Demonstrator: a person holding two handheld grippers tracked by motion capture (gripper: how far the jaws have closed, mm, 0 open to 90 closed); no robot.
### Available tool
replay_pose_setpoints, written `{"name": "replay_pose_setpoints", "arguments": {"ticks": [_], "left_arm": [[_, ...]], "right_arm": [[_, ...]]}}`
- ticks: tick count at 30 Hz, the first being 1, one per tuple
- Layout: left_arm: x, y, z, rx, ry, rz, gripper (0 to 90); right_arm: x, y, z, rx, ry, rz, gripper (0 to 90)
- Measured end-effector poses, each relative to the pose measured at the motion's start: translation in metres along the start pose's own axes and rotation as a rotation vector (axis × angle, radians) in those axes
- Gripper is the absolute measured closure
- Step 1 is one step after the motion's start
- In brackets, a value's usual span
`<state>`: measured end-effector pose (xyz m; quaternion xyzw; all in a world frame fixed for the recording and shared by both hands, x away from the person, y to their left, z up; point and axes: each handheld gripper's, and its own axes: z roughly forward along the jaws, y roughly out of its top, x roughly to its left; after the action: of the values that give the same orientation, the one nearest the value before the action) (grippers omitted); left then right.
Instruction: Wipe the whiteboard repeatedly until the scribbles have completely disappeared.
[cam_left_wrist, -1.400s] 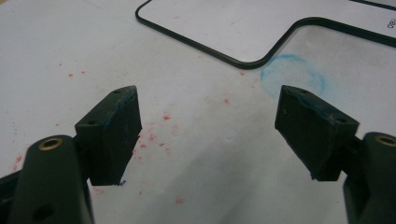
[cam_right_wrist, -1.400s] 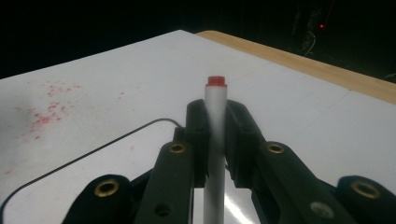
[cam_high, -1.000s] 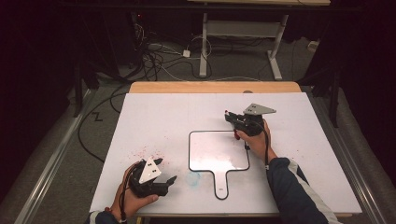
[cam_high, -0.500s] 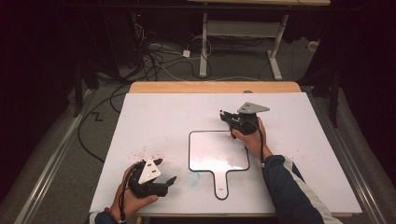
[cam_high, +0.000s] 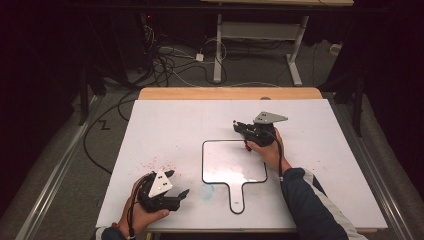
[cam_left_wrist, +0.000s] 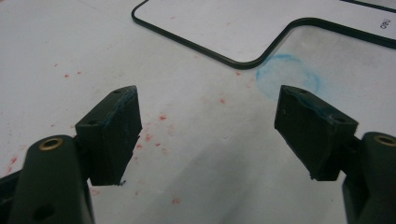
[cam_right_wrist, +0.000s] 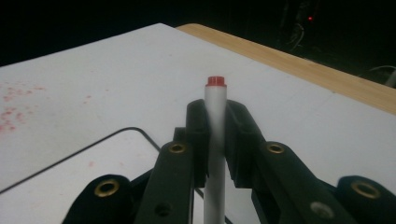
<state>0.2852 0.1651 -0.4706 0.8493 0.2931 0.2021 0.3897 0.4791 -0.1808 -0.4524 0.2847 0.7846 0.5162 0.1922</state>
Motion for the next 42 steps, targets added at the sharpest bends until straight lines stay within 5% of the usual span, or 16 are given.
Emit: {"name": "replay_pose_setpoints", "arguments": {"ticks": [5,15,25,42], "left_arm": [[0.001,0.0,0.0,0.0,-0.002,-0.002,22.2],[0.0,0.001,0.0,0.0,0.0,0.003,22.2],[0.0,0.0,0.0,-0.001,-0.003,0.0,22.2],[-0.003,0.0,0.001,-0.028,-0.015,-0.056,22.3]], "right_arm": [[-0.014,-0.005,-0.004,-0.005,-0.035,0.055,81.5],[0.015,-0.001,0.004,0.014,0.074,-0.008,81.5],[-0.013,-0.001,0.004,0.028,-0.05,0.017,81.5],[0.0,0.009,0.024,0.036,-0.024,-0.005,81.5]]}}
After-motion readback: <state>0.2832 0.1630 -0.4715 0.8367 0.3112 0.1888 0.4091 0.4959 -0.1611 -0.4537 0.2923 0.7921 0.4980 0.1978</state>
